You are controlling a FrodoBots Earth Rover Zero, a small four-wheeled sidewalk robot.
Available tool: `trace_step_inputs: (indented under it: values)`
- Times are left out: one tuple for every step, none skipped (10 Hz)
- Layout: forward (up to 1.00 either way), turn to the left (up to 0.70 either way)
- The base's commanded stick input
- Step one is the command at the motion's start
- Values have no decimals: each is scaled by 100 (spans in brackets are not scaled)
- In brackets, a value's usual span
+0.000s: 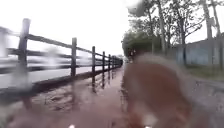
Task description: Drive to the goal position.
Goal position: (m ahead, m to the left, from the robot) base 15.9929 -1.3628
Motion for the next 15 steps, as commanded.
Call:
trace_step_inputs:
  values:
    - [0, 0]
    - [0, 0]
    - [0, 0]
    - [0, 0]
    - [0, 0]
    - [72, 0]
    - [100, 0]
    - [100, 0]
    - [100, -19]
    - [100, -40]
    - [100, -40]
    - [100, -40]
    - [100, -40]
    - [100, -40]
    - [100, -40]
